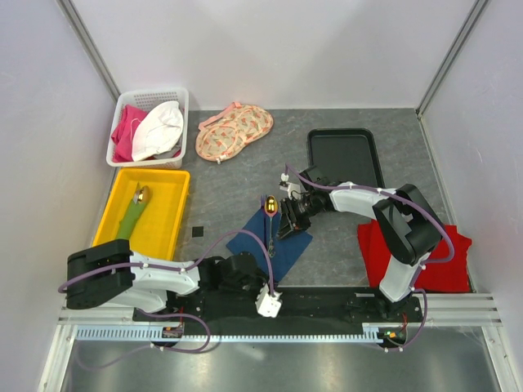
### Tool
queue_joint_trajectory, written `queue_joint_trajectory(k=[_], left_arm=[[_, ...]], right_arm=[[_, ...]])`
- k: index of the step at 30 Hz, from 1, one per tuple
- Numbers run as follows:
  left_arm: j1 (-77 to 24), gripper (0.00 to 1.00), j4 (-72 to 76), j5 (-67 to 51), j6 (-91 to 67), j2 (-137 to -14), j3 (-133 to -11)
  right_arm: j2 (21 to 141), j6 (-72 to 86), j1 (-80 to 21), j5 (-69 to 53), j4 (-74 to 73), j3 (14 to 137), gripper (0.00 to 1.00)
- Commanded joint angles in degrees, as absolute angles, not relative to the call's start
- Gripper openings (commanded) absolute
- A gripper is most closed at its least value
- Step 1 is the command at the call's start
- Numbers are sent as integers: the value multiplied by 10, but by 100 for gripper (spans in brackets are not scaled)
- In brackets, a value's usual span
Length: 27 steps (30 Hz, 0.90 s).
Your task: Place the utensils on the paper napkin and roll it up
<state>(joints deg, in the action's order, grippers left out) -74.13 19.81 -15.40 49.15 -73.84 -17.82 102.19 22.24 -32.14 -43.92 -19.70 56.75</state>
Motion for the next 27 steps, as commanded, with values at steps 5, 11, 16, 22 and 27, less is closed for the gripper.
queue_joint_trajectory(k=[5, 11, 16, 22, 27], left_arm=[[-730, 2, 180, -157, 473, -684, -195], [-672, 2, 142, -185, 447, -646, -209], [-611, 2, 144, -207, 440, -678, -234], [-535, 2, 144, -255, 447, -722, -278], [-504, 2, 141, -297, 455, -766, -304]], right_arm=[[1003, 202, -321, -438, -176, 571, 33], [969, 196, -289, -422, -174, 570, 33], [964, 211, -272, -438, -181, 565, 32], [940, 235, -258, -450, -180, 541, 30], [940, 272, -254, -466, -162, 509, 27]])
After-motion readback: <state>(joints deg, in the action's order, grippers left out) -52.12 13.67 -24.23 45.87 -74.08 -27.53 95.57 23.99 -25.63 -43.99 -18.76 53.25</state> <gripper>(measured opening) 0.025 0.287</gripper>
